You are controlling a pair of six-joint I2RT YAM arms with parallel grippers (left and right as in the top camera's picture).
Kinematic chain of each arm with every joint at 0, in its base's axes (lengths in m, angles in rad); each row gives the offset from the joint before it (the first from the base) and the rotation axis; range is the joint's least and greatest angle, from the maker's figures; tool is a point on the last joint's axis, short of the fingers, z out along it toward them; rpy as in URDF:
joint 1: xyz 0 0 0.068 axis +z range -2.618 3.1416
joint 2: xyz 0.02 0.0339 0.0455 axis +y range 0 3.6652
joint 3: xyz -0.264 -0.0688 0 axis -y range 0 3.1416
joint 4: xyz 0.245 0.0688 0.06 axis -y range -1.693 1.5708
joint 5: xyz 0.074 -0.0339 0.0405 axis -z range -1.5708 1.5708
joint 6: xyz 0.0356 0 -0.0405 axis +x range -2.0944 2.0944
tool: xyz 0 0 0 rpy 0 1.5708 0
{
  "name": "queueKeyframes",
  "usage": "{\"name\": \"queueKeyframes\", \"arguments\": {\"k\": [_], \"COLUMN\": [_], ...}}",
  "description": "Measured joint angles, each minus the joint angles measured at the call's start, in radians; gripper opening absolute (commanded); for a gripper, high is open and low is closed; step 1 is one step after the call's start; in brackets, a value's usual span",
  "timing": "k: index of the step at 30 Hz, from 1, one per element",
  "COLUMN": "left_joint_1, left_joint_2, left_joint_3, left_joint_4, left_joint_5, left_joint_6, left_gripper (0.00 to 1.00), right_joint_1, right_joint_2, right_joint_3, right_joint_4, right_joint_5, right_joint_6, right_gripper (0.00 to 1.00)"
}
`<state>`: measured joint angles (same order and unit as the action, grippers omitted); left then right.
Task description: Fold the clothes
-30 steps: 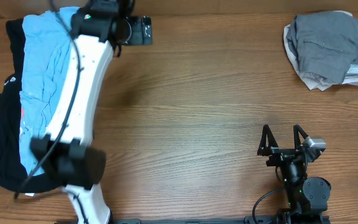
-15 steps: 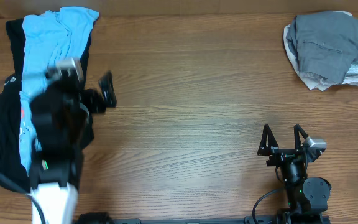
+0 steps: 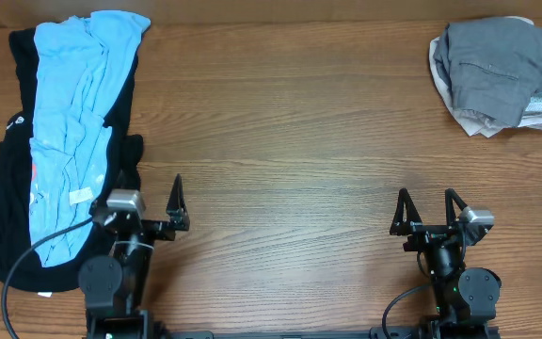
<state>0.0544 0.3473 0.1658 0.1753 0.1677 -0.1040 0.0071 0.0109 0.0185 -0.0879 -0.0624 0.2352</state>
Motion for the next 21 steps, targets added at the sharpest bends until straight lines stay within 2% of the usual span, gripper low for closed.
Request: {"name": "queueKeyframes", "arguments": {"k": [6,12,21], "left_joint_1": [0.000,0.005,0.033], "left_joint_2": [-0.131,-0.206,-0.331], "left_joint_3": [-0.106,-0.155,-0.158], "left_joint_4": [0.056,0.021,-0.206], "left_joint_5": [-0.017,-0.026,-0.041], "left_joint_6": [0.001,0.001,0.003], "left_gripper": [1.00,1.00,1.00], "right_joint_1": [0.000,0.000,0.000], "right_joint_2": [0.000,0.000,0.000], "right_joint_3": [0.000,0.000,0.000], "right_joint_4": [0.000,0.000,0.000], "right_joint_5": [0.000,0.000,0.000], "right_joint_6": [0.000,0.000,0.000], "right_gripper": [1.00,1.00,1.00]}}
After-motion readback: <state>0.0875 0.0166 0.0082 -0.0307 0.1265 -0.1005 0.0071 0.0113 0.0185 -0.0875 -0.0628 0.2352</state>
